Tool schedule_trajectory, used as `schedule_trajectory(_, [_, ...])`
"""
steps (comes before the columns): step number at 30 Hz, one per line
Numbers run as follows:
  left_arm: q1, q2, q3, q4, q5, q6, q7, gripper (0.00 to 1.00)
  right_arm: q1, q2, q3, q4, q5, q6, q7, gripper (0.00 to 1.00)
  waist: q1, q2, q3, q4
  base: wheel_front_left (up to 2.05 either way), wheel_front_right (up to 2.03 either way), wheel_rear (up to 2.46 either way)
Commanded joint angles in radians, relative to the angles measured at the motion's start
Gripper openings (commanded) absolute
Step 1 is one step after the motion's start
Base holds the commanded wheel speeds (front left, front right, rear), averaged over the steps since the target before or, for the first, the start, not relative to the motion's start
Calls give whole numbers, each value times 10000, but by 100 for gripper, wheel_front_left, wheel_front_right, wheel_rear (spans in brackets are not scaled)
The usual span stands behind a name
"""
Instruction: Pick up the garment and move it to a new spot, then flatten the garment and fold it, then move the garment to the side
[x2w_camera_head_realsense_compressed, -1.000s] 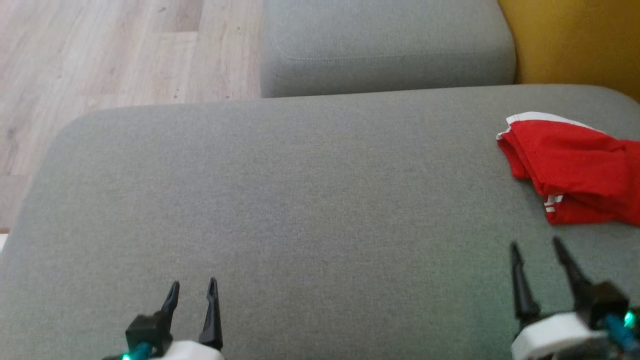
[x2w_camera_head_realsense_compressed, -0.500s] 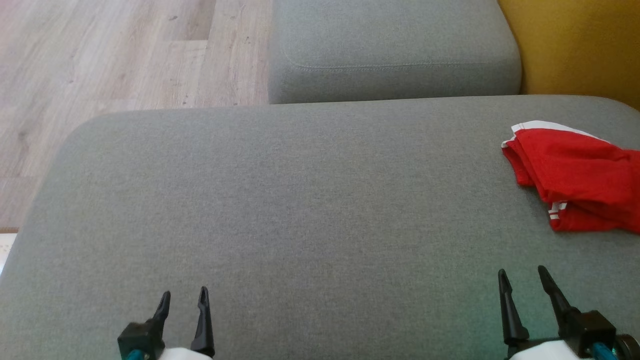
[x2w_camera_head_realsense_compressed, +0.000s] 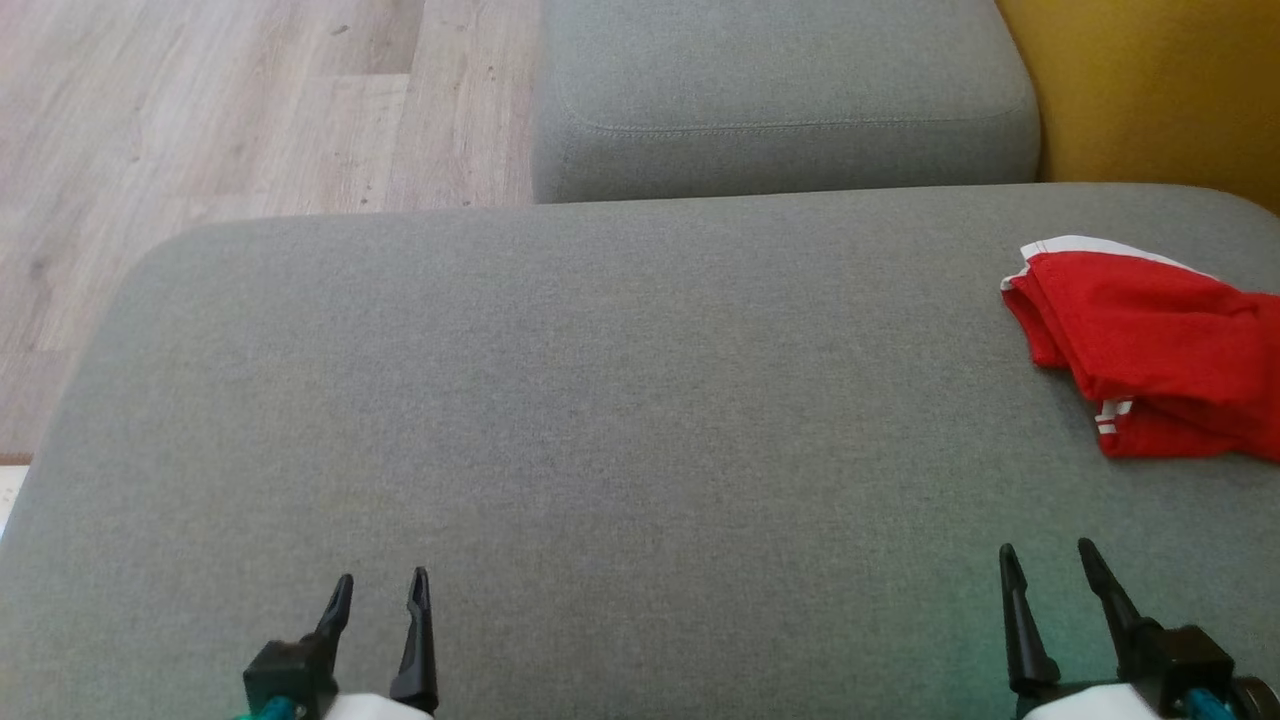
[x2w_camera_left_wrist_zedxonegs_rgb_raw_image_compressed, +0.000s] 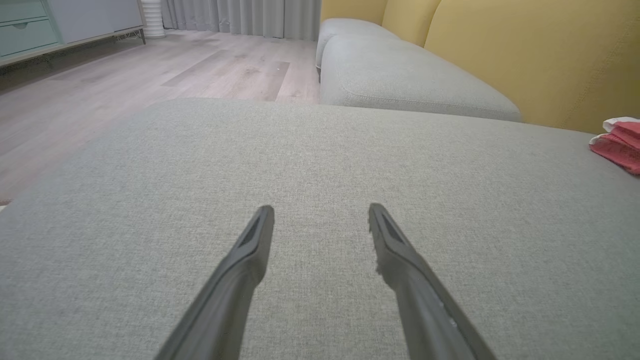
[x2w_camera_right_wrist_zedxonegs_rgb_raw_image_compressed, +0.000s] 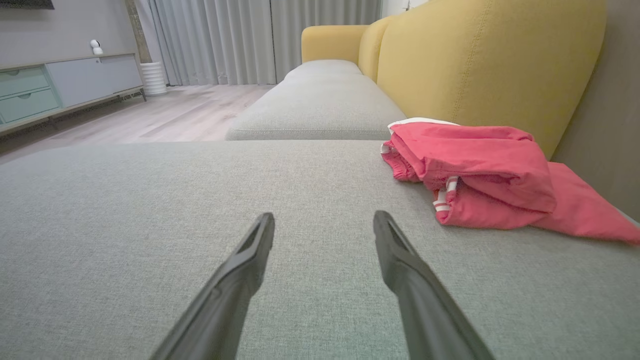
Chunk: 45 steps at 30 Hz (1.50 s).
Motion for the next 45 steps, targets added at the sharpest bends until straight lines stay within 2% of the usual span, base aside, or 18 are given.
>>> schedule_trajectory(1, [-367,-11,335,-334,71,-18,-125,100,-485,-88,152,-234,44,67,-165,100,0,-1,2,6,0,0,0])
schedule_trajectory(39, [-118,185,78,-501,-15,153,66,100,-871,-87,-81,145,-171,67,-209,100,0,-1,-41,59,0,0,0])
schedule_trajectory(40, [218,102,-244,-154,-20,97,106,0,-287,0,-289,404,-90,0,-71,0,0,-1,-42,59,0,0,0])
schedule_trajectory(45, [378,31,-275,504,-127,47,134,0,-69,5,-293,1116,20,-1,-5,0,0,-1,-37,54,0,0,0])
